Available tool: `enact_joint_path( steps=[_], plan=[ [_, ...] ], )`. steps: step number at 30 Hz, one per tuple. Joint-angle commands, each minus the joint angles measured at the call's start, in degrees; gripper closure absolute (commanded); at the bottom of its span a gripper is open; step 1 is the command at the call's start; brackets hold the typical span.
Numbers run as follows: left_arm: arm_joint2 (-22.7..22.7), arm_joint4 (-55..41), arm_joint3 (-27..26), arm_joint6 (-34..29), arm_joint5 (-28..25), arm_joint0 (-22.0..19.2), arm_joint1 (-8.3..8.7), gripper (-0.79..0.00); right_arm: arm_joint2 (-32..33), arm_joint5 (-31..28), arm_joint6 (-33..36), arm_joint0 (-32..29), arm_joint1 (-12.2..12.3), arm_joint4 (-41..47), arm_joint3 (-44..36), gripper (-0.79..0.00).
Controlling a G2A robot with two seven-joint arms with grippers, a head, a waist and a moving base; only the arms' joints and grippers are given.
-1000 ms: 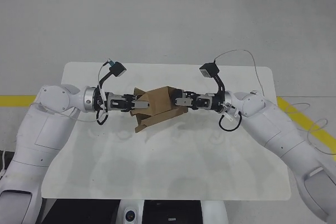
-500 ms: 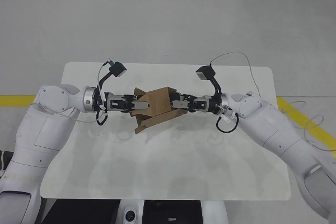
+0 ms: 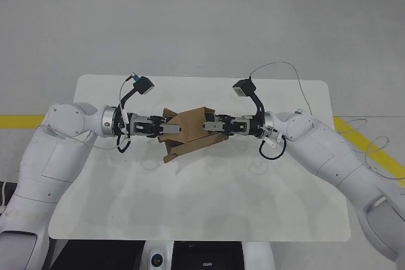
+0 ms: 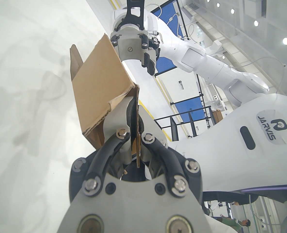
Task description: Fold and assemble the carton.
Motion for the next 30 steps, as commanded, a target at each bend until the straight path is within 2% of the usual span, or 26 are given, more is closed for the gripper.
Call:
enact_joint_path(
  steps=[1,5,6,7,8,23,30],
  plan=[
    [0.00,0.00,0.00,0.00,0.00,0.00,0.00,0.000,0.00,0.00,0.00,0.00,0.00,0.00,0.00,-0.376],
    [0.00,0.00,0.00,0.00,0.00,0.00,0.00,0.000,0.00,0.00,0.00,0.00,0.00,0.00,0.00,-0.369],
    [0.00,0.00,0.00,0.00,0.00,0.00,0.00,0.000,0.00,0.00,0.00,0.00,0.00,0.00,0.00,-0.403],
    [0.00,0.00,0.00,0.00,0.00,0.00,0.00,0.000,0.00,0.00,0.00,0.00,0.00,0.00,0.00,-0.653],
    [0.18,0.14,-0.05,-0.12,0.12,0.17,0.00,0.000,0.00,0.00,0.00,0.00,0.00,0.00,0.00,-0.785],
    [0.12,0.93,0.52,0.44,-0.14,0.46,0.09,0.000,0.14,0.45,-0.47,-0.34,0.00,-0.34,-0.37,-0.785],
    [-0.36,1.84,-2.44,2.26,0.69,2.30,0.29,0.000,3.08,1.73,-0.11,-3.21,0.10,-0.47,-2.43,-0.785]
  ],
)
